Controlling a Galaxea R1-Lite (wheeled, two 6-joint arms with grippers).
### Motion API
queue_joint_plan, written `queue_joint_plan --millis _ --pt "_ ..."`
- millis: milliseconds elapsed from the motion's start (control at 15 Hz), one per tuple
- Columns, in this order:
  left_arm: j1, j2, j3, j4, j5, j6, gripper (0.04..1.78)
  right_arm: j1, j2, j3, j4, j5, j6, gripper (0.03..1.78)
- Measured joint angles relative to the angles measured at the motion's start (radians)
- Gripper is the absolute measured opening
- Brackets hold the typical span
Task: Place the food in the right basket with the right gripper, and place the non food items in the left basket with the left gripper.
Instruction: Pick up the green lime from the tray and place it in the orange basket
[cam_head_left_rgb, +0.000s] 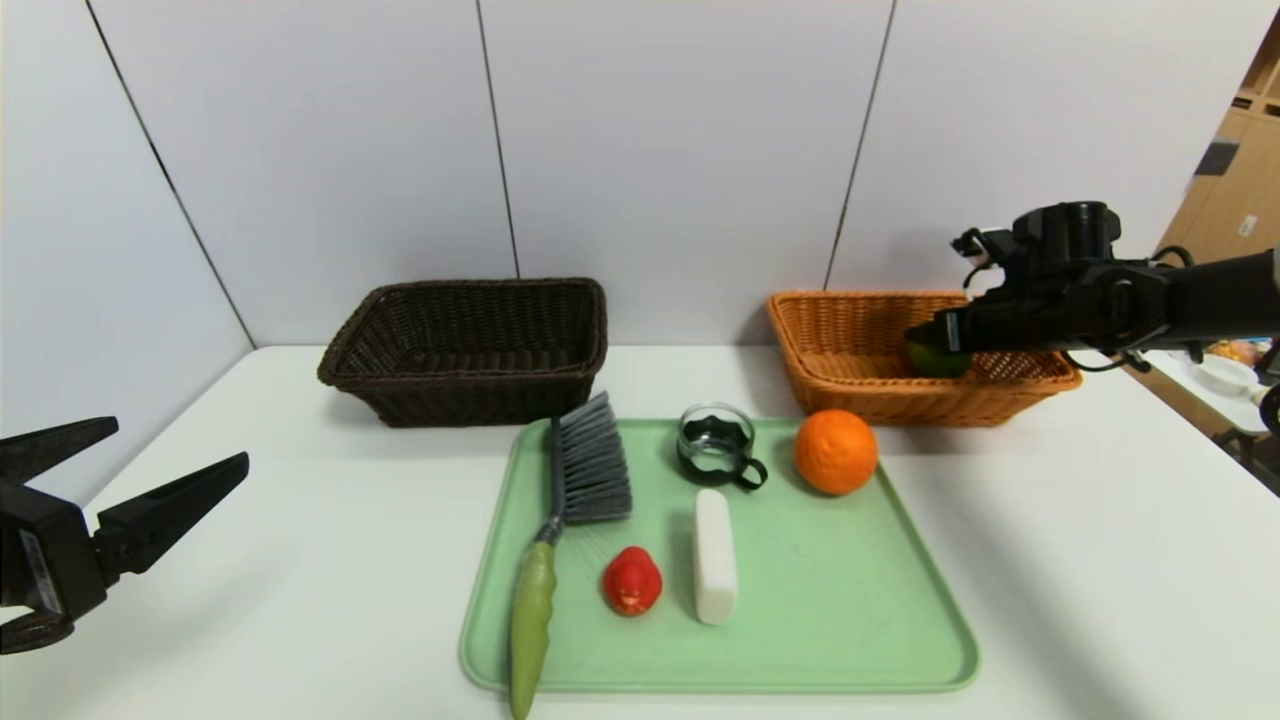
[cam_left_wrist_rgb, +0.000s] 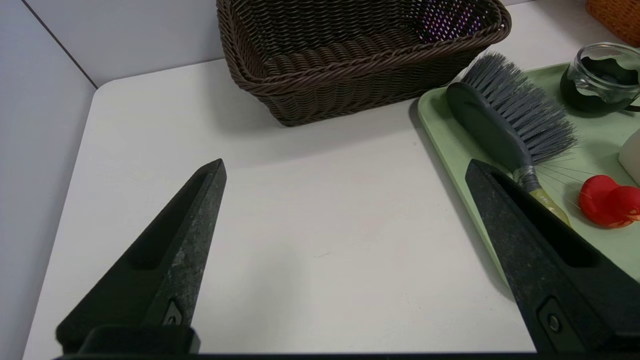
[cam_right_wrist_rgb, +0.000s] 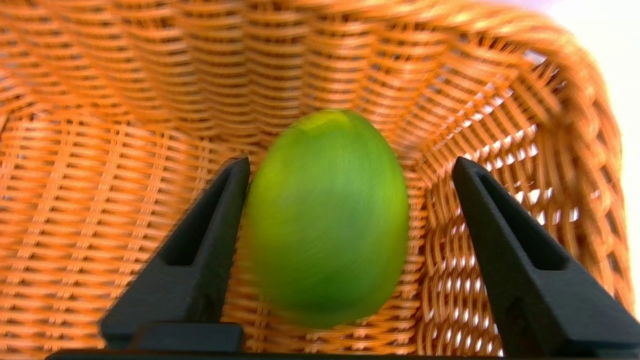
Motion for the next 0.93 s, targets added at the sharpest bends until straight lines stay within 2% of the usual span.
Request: queue_joint_plan --millis 267,533,733,800,933 --pt "0.0 0.0 -0.001 0.0 0.0 -0.001 1.69 0.0 -0.041 0.005 0.0 -0.01 -0.001 1.53" --pt "0.001 0.0 -0.001 0.0 0.0 -0.001 1.69 0.037 -0.224 0.077 -0.001 -0.012 0.03 1.6" --pt "0.001 0.001 -0.001 0.0 -0.001 -0.001 1.69 0.155 -0.398 0.181 0.015 -0.016 0.091 1.64" --pt "0.001 0.002 -0.001 0.0 -0.001 -0.001 1.69 0.203 -0.45 0.208 0.046 -0.021 0.106 1.65" --pt "0.001 0.003 -0.001 0.0 -0.002 -0.001 1.69 0.297 -0.543 0.24 0.179 -0.047 0.131 1.66"
